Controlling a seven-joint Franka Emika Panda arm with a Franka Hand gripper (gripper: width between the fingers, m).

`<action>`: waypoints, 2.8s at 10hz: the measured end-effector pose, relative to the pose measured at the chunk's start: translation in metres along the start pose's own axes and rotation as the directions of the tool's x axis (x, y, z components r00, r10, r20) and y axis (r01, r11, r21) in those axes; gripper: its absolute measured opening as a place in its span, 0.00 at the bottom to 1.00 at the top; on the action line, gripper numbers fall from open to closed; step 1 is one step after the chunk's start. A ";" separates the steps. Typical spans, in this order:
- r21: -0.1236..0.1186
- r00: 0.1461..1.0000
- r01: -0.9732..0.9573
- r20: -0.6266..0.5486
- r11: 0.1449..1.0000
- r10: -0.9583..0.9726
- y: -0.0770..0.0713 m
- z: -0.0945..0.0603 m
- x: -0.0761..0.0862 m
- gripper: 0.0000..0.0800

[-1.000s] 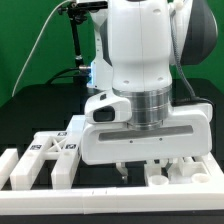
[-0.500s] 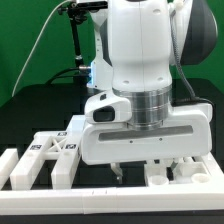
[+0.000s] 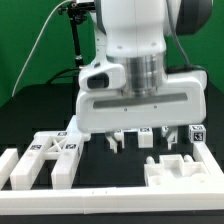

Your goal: Assemble chair

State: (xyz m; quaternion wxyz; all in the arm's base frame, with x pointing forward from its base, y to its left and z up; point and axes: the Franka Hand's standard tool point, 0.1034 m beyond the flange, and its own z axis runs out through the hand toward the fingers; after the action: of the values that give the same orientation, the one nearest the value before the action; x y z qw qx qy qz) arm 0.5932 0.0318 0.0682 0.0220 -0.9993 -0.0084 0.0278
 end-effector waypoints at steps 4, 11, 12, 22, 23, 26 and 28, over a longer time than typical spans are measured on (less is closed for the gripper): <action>0.008 0.976 -0.011 0.218 1.000 0.009 -0.013 -0.015 -0.037 0.81; -0.013 0.730 -0.041 0.683 0.999 0.038 -0.016 0.021 -0.103 0.81; -0.031 0.670 -0.053 0.740 0.998 0.059 -0.018 0.018 -0.109 0.81; -0.054 0.640 -0.049 0.765 0.997 0.073 -0.027 0.062 -0.121 0.81; -0.054 0.640 -0.050 0.765 0.997 0.073 -0.027 0.064 -0.122 0.81; -0.054 0.640 -0.050 0.765 0.997 0.073 -0.027 0.064 -0.122 0.43; -0.054 0.640 -0.050 0.765 0.997 0.073 -0.027 0.064 -0.122 0.35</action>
Offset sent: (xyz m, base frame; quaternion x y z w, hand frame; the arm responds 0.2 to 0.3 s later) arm 0.0000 0.0000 0.0000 0.0000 -0.1296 0.0000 0.9916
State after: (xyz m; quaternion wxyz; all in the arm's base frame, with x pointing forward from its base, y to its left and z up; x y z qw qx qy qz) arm 0.4675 0.0589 0.0124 0.0014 -0.8937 0.0165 0.4484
